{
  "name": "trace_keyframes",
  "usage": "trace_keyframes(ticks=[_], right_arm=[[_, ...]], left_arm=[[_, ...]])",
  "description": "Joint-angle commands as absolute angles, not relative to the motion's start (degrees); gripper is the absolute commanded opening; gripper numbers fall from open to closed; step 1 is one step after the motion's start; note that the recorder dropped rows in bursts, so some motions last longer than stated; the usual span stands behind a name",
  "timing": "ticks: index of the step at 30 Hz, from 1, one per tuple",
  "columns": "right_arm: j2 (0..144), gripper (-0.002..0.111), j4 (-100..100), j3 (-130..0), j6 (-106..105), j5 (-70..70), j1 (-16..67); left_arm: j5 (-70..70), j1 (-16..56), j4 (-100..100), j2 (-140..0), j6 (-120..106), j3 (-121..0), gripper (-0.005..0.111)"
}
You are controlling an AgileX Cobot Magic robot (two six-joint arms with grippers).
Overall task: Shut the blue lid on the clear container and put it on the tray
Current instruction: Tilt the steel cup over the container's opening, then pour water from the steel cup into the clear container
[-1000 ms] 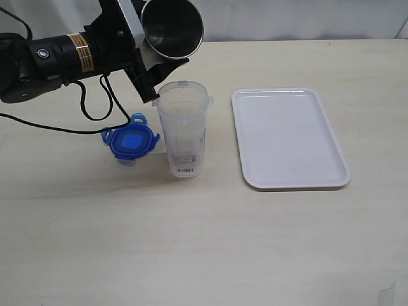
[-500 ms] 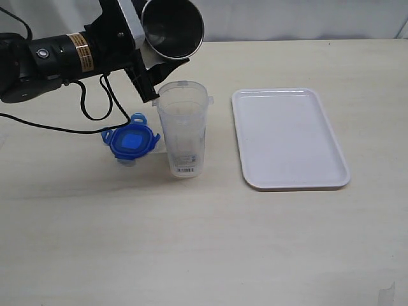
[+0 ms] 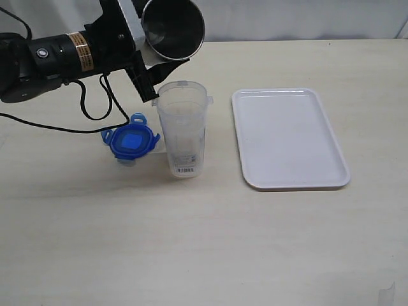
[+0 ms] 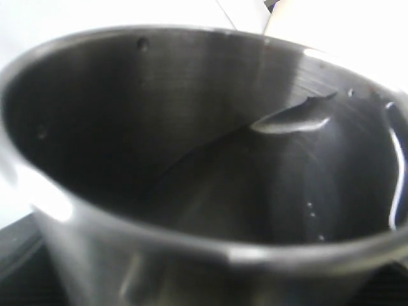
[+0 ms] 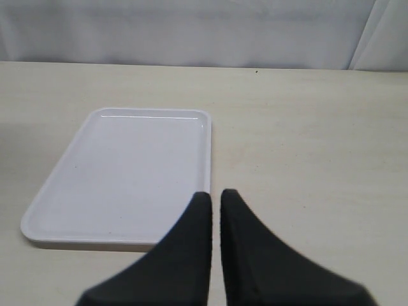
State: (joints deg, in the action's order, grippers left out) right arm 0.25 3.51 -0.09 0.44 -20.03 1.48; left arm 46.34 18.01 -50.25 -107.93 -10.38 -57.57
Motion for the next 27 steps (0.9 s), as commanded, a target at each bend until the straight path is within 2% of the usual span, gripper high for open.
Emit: trace_keyframes(ticks=[1,27], right_arm=[[0.0,0.005,3.5,0.0,0.5,-19.9,1.3],[0.0,0.005,3.5,0.0,0.5,-19.9,1.3]], left_arm=[[48.8,18.0,-49.0,-106.4,-12.1,-58.2,0.0],[45.3,18.0,-48.9,-105.0,-16.7,-58.2,0.0]])
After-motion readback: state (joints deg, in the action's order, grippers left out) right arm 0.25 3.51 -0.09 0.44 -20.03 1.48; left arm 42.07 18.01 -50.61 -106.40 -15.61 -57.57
